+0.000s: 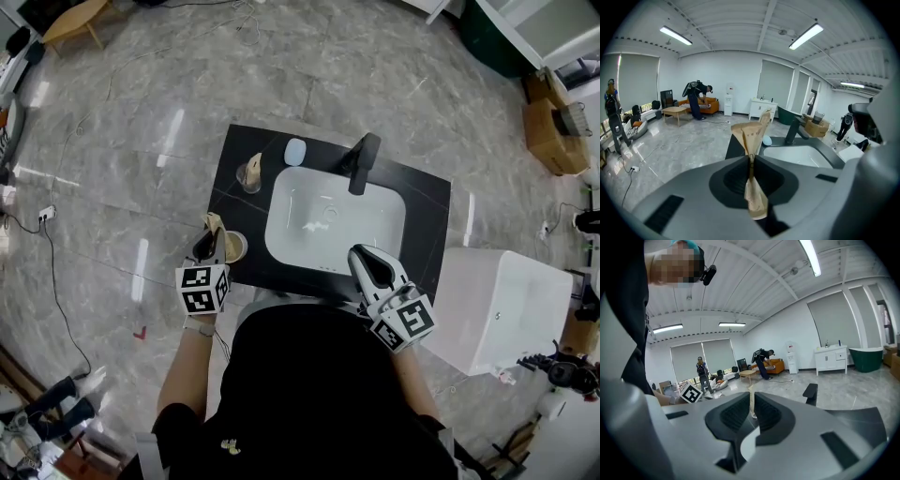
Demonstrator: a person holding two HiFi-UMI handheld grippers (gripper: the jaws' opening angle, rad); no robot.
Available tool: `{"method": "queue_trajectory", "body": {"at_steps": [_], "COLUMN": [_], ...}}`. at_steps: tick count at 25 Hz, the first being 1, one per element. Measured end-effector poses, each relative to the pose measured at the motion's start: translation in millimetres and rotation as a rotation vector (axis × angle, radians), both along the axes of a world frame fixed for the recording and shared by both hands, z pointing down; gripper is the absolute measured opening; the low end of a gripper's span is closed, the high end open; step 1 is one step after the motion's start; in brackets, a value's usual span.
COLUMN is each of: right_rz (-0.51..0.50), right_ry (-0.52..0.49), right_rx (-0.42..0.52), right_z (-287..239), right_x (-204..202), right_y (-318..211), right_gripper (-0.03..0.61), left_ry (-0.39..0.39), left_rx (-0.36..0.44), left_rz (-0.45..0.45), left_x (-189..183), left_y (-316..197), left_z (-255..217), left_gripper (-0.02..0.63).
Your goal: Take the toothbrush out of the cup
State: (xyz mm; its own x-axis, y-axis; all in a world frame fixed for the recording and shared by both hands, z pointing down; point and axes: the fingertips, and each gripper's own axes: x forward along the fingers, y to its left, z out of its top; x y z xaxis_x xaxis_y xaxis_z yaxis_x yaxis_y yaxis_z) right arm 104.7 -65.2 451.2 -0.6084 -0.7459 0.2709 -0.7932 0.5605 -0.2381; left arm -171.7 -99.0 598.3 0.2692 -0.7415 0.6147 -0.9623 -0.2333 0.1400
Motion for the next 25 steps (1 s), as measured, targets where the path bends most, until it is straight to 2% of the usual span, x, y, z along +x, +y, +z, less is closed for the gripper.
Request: {"method": "queue_trajectory", "body": {"at_steps": [8, 17, 25], "right_rz": [-0.030, -0.076, -0.138], "right_ry": [-0.048, -0.089, -0.090], "right_rx": [0.014, 0.023, 0.012], "right_z": [-1, -2, 4], "right_x": [-2, -10, -25], "right_y": [-7, -14, -22], "right_gripper": [0.048, 0.047, 0.046], "left_ry": [-0.005, 0.027, 0.057], "left_rx": [0.093, 0.245, 0.348], "left_rz": [-0.007, -0.031, -0.079], "left_x": [5, 10, 5], "left_y": [4, 17, 41], "left_z": [-63, -146, -192], "left_gripper": [0.040, 0.040, 0.040]}}
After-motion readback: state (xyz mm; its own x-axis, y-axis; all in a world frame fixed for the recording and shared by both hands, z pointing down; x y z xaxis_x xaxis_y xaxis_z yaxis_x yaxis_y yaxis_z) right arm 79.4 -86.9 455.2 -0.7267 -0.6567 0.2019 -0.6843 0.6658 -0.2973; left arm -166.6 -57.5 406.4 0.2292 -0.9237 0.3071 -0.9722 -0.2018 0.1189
